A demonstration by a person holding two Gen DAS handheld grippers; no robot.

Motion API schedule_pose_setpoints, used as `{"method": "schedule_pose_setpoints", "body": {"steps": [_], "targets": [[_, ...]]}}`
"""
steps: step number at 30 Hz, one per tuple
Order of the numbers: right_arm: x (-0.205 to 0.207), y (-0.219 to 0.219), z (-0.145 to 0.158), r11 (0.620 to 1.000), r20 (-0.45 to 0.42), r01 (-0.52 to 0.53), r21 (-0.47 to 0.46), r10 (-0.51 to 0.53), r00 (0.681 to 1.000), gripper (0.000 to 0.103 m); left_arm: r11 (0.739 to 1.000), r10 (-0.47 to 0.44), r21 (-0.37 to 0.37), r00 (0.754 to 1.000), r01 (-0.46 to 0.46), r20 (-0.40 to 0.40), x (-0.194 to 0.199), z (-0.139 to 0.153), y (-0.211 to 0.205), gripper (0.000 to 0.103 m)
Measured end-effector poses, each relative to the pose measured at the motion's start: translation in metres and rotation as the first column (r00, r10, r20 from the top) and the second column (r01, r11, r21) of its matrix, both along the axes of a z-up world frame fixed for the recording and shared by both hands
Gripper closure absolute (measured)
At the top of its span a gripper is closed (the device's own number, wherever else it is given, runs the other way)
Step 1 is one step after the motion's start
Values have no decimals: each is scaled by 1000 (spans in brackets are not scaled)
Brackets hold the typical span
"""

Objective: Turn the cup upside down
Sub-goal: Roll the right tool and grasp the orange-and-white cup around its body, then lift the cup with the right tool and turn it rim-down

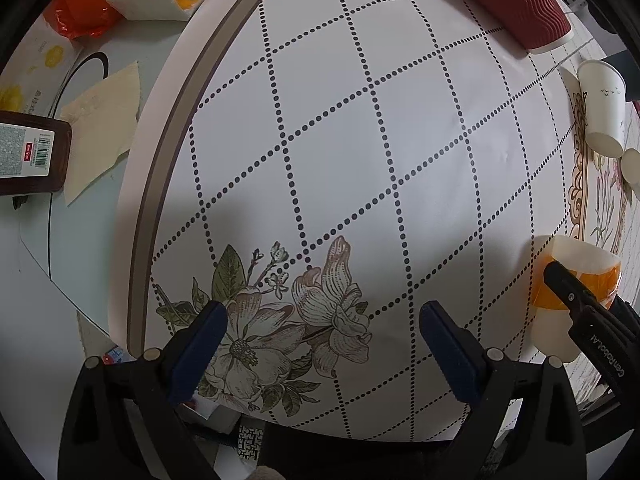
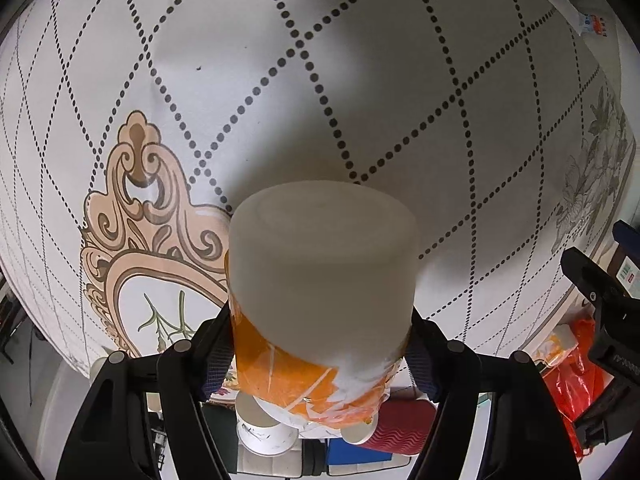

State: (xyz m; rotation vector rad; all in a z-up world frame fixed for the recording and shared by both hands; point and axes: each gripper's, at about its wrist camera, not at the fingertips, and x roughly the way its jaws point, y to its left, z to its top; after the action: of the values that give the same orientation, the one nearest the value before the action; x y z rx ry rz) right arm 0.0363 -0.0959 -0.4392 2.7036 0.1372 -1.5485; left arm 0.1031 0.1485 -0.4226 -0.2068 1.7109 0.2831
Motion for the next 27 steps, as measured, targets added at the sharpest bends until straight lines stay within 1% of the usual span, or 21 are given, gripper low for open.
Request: {"method": "schedule_pose_setpoints", "body": {"steps": [5, 9, 11, 13, 15, 16, 17, 19, 20, 22, 23, 25, 26, 27], "targets": [[3, -4, 3, 999, -16, 33, 28, -33, 999, 29, 1000, -7, 1, 1000, 7, 4, 4, 2, -7, 4], [5, -2, 7, 993, -32, 96, 69, -94, 995, 30, 1000, -9, 1, 1000, 9, 5, 6, 3, -12, 4], [5, 2, 10, 985, -38, 145, 94, -142, 989, 30, 1000, -13, 1, 1000, 13, 5, 9, 4, -18, 4], [6, 7, 12, 974, -43, 200, 107, -196, 980, 30, 1000, -19, 4, 1000, 19, 6, 11, 5, -22, 4], [9, 14, 14, 948, -47, 294, 120, -291, 956, 30, 1000, -28, 5, 1000, 28, 9, 13, 11, -26, 4], [12, 17, 15, 931, -50, 345, 121, -342, 938, 30, 999, -32, 7, 999, 32, 10, 15, 13, -28, 5], [15, 24, 16, 898, -58, 421, 125, -417, 907, 30, 999, -36, 11, 999, 36, 11, 17, 15, -30, 5], [22, 32, 18, 841, -66, 526, 126, -522, 850, 30, 999, -46, 14, 999, 46, 13, 20, 18, -33, 5], [26, 34, 20, 804, -75, 580, 130, -575, 815, 30, 999, -51, 15, 999, 50, 14, 21, 20, -35, 5], [36, 39, 24, 715, -89, 688, 126, -683, 725, 30, 998, -62, 18, 998, 62, 16, 23, 22, -38, 5], [42, 42, 27, 647, -103, 753, 122, -746, 658, 30, 998, -68, 18, 998, 67, 18, 24, 24, -39, 5], [51, 45, 29, 543, -118, 833, 108, -825, 553, 30, 997, -80, 19, 997, 79, 20, 26, 26, -43, 5], [58, 45, 30, 464, -128, 881, 97, -871, 473, 30, 996, -87, 19, 996, 86, 21, 28, 27, -46, 5], [62, 46, 31, 413, -136, 906, 92, -896, 422, 30, 996, -93, 19, 995, 93, 22, 29, 28, -47, 5]]}}
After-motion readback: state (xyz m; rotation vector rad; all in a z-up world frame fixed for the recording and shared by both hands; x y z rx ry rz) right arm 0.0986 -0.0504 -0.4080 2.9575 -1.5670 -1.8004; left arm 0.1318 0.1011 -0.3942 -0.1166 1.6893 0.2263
